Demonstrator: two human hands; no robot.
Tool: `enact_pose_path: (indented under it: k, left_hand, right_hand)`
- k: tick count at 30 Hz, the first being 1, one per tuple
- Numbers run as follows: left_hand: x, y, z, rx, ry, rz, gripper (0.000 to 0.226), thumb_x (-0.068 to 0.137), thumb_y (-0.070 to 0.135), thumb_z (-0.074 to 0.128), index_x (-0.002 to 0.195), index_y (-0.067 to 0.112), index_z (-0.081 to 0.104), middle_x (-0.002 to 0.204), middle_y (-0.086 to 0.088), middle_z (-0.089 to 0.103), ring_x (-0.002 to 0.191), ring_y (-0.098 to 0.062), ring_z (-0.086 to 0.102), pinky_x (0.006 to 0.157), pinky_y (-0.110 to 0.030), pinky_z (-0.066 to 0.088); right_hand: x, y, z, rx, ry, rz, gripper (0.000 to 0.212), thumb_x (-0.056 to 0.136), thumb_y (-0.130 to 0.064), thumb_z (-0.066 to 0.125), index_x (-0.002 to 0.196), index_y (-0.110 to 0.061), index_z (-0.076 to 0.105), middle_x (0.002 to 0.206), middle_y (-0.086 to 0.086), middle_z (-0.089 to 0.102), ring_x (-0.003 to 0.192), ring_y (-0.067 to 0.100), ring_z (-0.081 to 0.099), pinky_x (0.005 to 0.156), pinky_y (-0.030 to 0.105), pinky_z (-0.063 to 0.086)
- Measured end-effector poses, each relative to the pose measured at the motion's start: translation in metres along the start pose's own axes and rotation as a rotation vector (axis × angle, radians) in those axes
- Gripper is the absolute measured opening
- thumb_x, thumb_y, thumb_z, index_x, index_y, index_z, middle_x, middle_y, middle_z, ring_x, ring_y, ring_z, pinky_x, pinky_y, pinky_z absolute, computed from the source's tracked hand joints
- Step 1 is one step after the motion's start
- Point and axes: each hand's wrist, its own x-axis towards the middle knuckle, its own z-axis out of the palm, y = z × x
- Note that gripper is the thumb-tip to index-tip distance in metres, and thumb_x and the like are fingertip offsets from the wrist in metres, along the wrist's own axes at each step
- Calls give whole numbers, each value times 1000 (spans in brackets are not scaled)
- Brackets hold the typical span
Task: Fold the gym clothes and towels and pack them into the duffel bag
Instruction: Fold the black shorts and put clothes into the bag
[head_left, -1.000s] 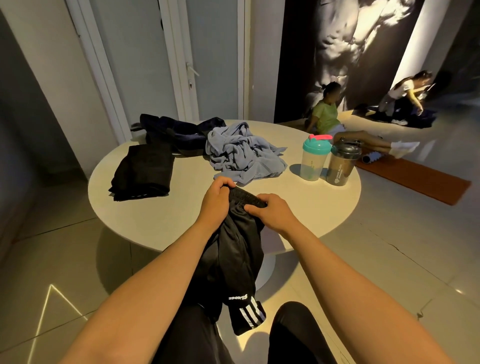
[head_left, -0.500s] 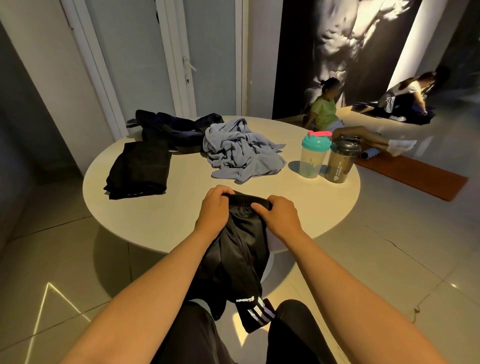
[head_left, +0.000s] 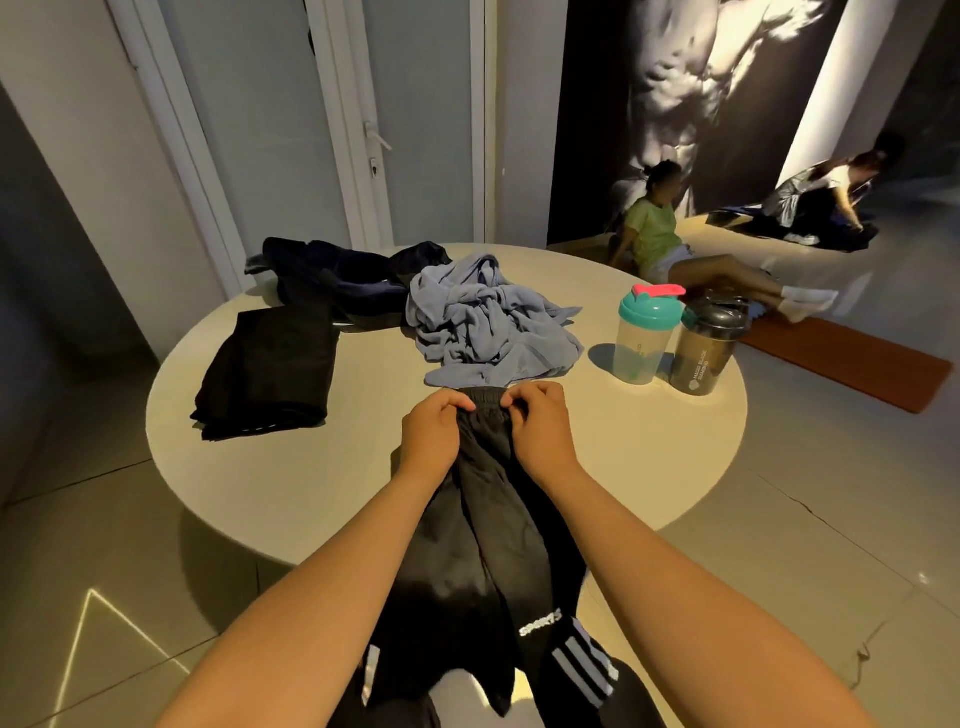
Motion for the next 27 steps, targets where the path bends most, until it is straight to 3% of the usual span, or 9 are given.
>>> enact_pose_path:
  k: [3,5,10,14,18,21,24,27]
  left_hand:
    - [30,-12,0,3,-139,-27,24,98,10,54,106,26,69,111,9,66,102,-7,59,83,-15,43]
    - [49,-19,0,-20,-197,-12,29,91,8,64,113,26,64,118,5,64,107,-10,60,89,-21,46]
    - [103,-26,1,-34,-31,-2,34,92,-3,54,102,27,68,112,8,67,105,-9,60,94,-22,47]
    - [140,-18,7,-47,49,32,33,98,-2,48,98,20,72,114,7,65,113,-4,54,96,-6,38]
    - [174,-23,9,3,69,15,39,102,1,40,120,21,68,146,-3,52,136,-18,46,103,-17,33]
    - [183,-45,8,154,-58,-84,41,103,4,39,136,20,57,164,-6,24,150,-23,27,108,-20,25]
    - [178,-59,4,185,-151,-152,42,106,23,45,147,27,46,168,-7,4,154,-28,13,124,-40,20]
    - [153,-52,0,330,-66,-116,41,104,42,43,145,43,43,166,5,14,150,-24,14,121,-51,19]
  right_hand:
    - [33,6,15,-21,13,-27,15,97,2,56,102,-1,69,116,14,47,100,19,47,89,14,32]
    - [58,9,25,-48,12,-48,15,99,-1,56,105,1,69,120,14,44,106,26,49,92,21,36]
    - [109,10,46,-151,-86,-69,24,99,-6,56,120,-1,65,143,17,32,124,32,45,105,30,37]
    - [148,4,53,-179,-54,-152,32,97,-4,54,127,-3,63,159,18,19,140,33,34,117,37,30]
    - [179,-3,64,-346,-40,-147,36,100,-23,54,134,-11,58,165,15,10,151,35,7,123,47,17]
    - [168,10,71,-554,-126,-83,40,99,-35,54,134,-17,54,150,21,27,138,42,26,110,49,32]
    - [153,25,73,-496,-300,-11,51,101,-41,49,148,-22,43,140,16,39,126,38,42,102,46,43]
    - [139,28,67,-324,-304,-16,56,102,-36,49,155,-23,35,151,15,36,138,35,37,111,48,37]
